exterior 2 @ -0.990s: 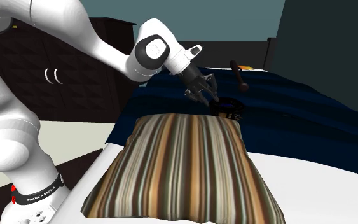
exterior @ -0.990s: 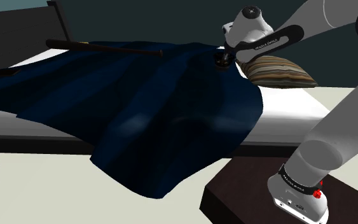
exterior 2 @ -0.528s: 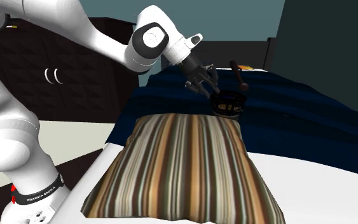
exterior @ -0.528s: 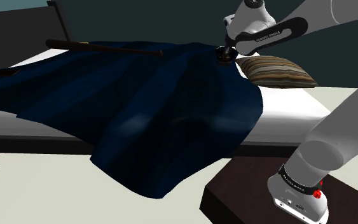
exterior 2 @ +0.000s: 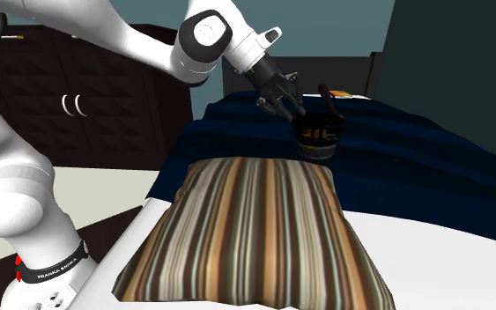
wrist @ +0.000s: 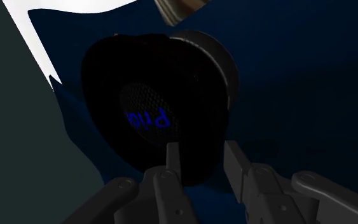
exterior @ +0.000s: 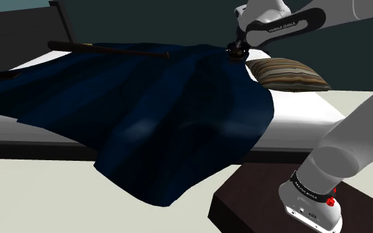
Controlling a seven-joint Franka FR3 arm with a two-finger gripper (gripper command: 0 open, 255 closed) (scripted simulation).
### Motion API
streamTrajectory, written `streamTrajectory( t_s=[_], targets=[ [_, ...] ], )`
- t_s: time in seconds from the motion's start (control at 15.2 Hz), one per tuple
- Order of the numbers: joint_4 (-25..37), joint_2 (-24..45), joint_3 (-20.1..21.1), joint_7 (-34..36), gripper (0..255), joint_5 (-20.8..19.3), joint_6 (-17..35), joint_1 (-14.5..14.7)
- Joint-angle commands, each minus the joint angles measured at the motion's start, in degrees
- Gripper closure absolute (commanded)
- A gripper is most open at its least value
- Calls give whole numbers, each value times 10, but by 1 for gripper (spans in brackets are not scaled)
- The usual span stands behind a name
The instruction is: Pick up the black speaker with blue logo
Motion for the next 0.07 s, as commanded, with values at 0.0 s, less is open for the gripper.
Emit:
streamTrajectory(
  t_s=[0.0],
  targets=[
    [4, -2, 0, -4, 255, 3, -5, 1]
  ],
)
